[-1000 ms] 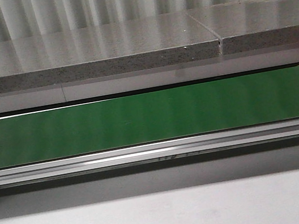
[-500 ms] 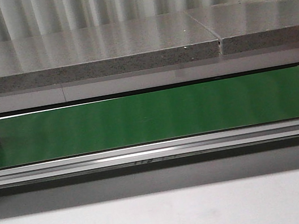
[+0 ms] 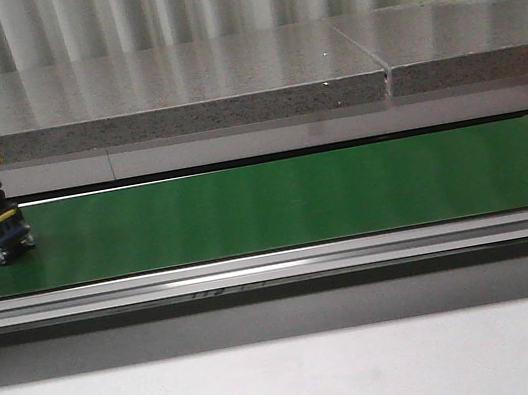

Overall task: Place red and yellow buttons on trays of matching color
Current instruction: 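Move the left gripper over a red push button on the table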

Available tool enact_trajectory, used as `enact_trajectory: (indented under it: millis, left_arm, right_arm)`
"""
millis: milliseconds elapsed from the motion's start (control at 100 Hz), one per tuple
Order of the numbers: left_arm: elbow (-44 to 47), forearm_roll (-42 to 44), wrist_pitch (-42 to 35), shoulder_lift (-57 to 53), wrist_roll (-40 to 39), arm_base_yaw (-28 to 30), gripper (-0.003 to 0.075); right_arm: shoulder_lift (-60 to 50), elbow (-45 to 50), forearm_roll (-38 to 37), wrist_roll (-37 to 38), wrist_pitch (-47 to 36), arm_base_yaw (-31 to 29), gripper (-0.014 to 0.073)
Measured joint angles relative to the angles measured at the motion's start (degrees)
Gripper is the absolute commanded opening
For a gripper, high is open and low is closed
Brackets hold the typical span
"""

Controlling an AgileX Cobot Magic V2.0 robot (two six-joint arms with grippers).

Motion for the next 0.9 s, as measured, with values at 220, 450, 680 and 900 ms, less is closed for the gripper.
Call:
enact_trajectory:
  millis: [220,450,680,900]
  left_arm:
    - [-3.01,-0.01,-0.69,8.6,-0.16,0.0,0.0545]
    - [-7.64,0.64,-1.09,15.76,-0.16,0.0,0.0545]
    - [-10.69,1.0,-2.13,20.15,-0.16,0.0,0.0544]
    - [-11.41,1.0,-4.35,21.6,-0.16,0.0,0.0544]
  right_arm:
    - [0.0,0.0,0.0,0.0,0.0,0.0,-0.0067]
    - [0.0,0.0,0.0,0.0,0.0,0.0,-0.0067]
    - [0.0,0.0,0.0,0.0,0.0,0.0,-0.0067]
    - [0.0,0.0,0.0,0.0,0.0,0.0,-0.0067]
